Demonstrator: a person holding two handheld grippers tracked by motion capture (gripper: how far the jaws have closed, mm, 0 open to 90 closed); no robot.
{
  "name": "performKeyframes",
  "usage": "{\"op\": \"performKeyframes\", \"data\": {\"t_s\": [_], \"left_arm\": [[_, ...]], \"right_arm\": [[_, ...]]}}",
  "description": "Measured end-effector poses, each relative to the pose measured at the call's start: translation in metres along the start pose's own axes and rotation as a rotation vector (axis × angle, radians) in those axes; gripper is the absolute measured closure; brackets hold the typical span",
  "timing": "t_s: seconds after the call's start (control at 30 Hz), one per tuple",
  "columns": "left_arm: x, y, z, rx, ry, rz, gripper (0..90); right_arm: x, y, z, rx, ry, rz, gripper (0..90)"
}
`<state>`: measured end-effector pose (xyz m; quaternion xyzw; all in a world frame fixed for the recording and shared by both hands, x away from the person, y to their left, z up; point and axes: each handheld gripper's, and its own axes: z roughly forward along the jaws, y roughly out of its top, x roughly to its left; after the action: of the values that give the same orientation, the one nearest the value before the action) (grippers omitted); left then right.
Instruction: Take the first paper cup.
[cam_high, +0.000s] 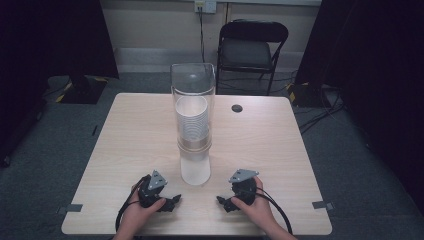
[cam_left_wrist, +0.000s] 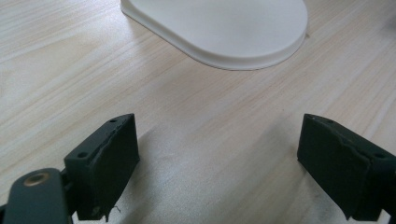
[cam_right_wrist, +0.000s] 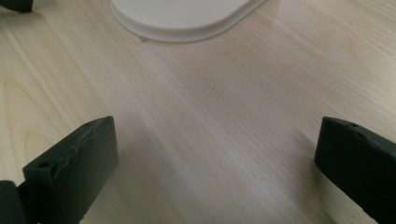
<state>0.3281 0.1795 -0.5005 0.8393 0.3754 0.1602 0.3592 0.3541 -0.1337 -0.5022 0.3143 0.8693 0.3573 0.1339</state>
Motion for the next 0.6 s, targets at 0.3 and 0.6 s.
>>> {"op": "performKeyframes", "data": {"t_s": [0.3, 0.6], "left_arm": [[0.000, 0.000, 0.000, 0.000, 0.000, 0.000, 12.1], [0.000, 0.000, 0.000, 0.000, 0.000, 0.000, 12.1]], "right_arm": [[-0.001, 0.016, 0.006, 0.001, -0.056, 0.025, 14.0], [-0.006, 0.049, -0.008, -0.060, 0.000, 0.007, 15.0]]}}
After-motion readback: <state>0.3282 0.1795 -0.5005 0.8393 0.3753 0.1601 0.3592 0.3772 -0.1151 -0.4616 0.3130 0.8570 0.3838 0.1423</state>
